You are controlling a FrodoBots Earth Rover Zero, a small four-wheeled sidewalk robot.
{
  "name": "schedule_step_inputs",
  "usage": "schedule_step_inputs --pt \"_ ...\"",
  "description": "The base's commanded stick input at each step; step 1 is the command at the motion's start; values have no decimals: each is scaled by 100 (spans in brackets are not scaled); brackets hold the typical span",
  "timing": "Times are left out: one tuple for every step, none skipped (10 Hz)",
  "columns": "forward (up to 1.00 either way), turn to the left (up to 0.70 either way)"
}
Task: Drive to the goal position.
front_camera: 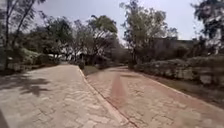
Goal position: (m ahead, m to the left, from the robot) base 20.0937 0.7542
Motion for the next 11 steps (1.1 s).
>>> schedule_step_inputs --pt "70 0" --pt "70 0" --pt "70 0" --pt "70 0" --pt "70 0" --pt "70 0" --pt "70 0" --pt "70 0" --pt "70 0" --pt "70 0" --pt "70 0"
